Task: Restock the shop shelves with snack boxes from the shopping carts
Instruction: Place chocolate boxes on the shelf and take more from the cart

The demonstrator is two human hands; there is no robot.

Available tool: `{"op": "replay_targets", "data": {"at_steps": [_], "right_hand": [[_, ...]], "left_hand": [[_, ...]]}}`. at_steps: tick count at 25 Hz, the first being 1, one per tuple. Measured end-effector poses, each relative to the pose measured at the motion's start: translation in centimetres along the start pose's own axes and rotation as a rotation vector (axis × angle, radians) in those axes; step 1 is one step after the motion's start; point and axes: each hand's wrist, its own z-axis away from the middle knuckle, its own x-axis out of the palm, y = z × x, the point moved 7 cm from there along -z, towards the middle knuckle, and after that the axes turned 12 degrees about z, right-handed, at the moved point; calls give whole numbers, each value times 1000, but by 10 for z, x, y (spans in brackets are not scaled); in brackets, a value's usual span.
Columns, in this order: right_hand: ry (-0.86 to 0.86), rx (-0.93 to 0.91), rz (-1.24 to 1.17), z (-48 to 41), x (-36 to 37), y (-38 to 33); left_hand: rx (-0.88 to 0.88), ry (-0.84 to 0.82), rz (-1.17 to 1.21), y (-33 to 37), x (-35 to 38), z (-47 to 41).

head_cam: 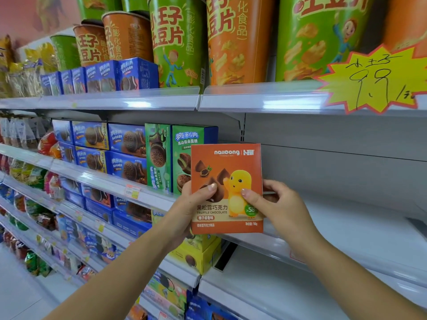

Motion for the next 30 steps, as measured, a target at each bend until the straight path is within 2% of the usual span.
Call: {"op": "replay_targets", "data": {"at_steps": [3, 8, 11, 13, 15, 18, 20, 22, 25, 30], "right_hand": [[14, 95, -65, 7, -22, 20], [-136, 243, -354, 19, -34, 49], [-196, 315, -573, 12, -51, 67], [-175, 342, -613, -1, -73, 80], [-77, 369, -586, -20, -100, 92], [175, 402, -481, -58, -122, 111], [308, 351, -489, -88, -118, 109], [368, 285, -556, -115, -101, 96], [283, 252, -574, -155, -62, 73], [-59, 269, -376, -188, 2, 78]], "left_hand": [[-37, -80, 10, -9, 22, 4], [-91, -95, 12, -25, 38, 3], [-36, 5, -38, -21, 24, 1], [13, 114, -23, -10, 7, -1], [57, 217, 7, 1, -12, -4], [120, 300, 44, 16, -29, -8], [161, 317, 77, 24, -33, -10], [186, 329, 100, 30, -34, -11], [194, 354, 84, 37, -35, -10], [212, 395, 70, 42, -36, -8]]}}
